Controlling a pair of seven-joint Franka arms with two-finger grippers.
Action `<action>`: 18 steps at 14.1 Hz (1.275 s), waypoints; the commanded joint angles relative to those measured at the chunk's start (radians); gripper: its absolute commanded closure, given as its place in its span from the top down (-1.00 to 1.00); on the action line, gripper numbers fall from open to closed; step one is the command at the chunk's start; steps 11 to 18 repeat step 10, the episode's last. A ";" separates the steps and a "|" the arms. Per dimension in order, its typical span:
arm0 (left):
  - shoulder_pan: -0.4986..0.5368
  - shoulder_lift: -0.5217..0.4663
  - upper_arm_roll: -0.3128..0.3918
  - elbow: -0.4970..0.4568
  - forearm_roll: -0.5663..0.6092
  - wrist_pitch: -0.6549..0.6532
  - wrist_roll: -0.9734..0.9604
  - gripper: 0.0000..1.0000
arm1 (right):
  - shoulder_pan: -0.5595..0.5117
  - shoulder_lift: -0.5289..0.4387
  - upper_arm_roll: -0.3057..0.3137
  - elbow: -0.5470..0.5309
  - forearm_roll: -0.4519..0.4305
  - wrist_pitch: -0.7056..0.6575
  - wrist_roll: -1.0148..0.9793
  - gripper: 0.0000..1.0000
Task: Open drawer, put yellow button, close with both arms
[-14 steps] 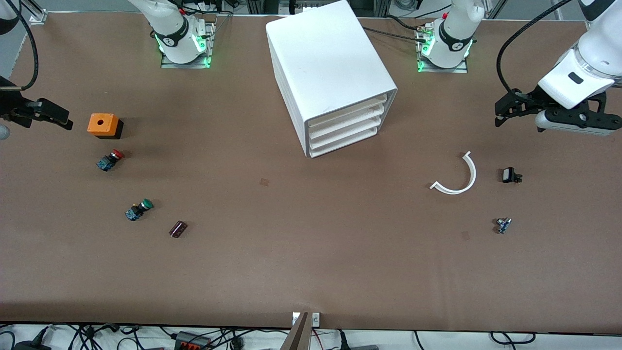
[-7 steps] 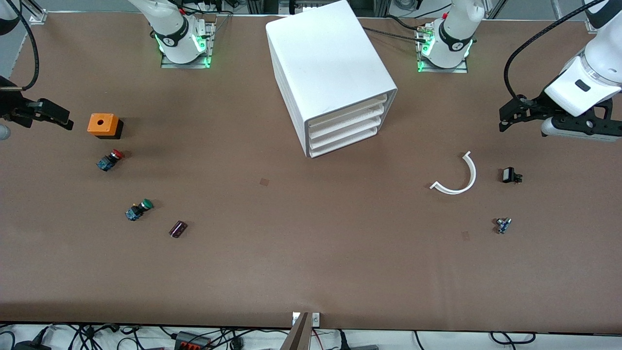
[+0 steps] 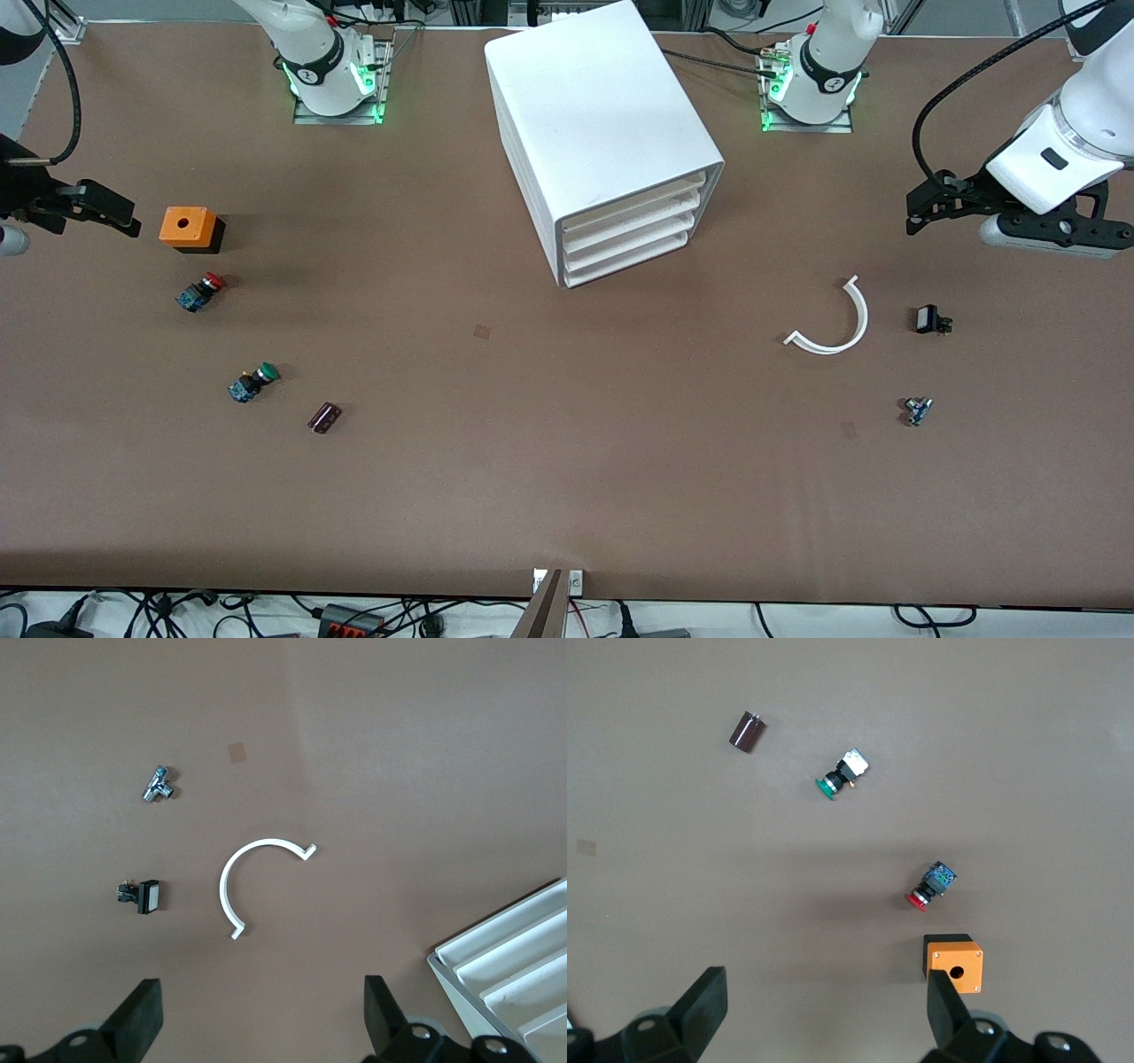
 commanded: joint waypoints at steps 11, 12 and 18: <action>-0.016 0.026 -0.003 0.070 -0.003 -0.039 -0.013 1.00 | 0.008 -0.024 -0.001 -0.025 0.003 0.004 -0.011 1.00; -0.016 0.026 -0.003 0.070 -0.003 -0.039 -0.013 1.00 | 0.008 -0.024 -0.001 -0.025 0.003 0.004 -0.011 1.00; -0.016 0.026 -0.003 0.070 -0.003 -0.039 -0.013 1.00 | 0.008 -0.024 -0.001 -0.025 0.003 0.004 -0.011 1.00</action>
